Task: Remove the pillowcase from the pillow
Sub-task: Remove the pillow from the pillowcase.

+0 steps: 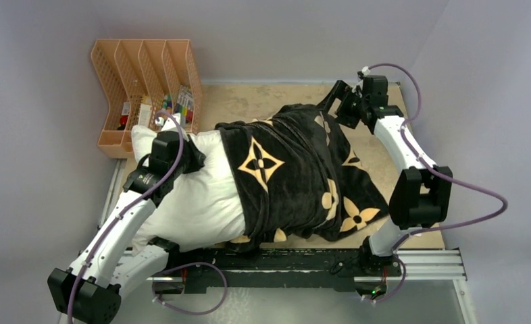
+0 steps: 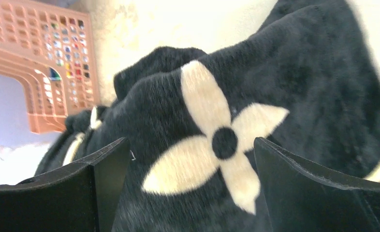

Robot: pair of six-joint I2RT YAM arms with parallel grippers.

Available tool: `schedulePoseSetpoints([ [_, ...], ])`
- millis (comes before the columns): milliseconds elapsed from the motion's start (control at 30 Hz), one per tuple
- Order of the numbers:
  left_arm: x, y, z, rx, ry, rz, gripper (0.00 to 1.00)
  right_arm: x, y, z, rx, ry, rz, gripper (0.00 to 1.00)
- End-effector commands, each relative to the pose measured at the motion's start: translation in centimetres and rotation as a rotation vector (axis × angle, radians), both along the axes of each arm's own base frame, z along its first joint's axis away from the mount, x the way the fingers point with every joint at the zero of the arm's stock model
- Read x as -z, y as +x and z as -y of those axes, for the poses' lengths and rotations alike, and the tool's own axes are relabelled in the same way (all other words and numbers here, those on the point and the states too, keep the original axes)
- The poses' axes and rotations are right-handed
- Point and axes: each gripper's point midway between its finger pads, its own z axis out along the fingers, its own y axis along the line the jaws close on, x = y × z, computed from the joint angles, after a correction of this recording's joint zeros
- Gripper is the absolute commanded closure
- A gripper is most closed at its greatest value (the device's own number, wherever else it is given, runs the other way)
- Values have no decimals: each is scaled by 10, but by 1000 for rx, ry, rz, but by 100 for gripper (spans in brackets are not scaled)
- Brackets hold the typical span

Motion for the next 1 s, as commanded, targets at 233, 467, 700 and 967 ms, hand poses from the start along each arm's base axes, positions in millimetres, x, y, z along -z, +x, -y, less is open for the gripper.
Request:
schedulePoseSetpoints([
  [233,28,-42,9,126,12,-177,100,-2,61,-40,132,56,-81,1],
  [467,27,-42,1,80,29,-174,100,46,37,-36,226,-64,-164,11],
  [700,27,-43,1,83,37,-185,100,35,23,-5,317,-185,-144,80],
  [967,36,-44,-14,2,75,-208,100,-25,40,92,497,-258,13,100],
])
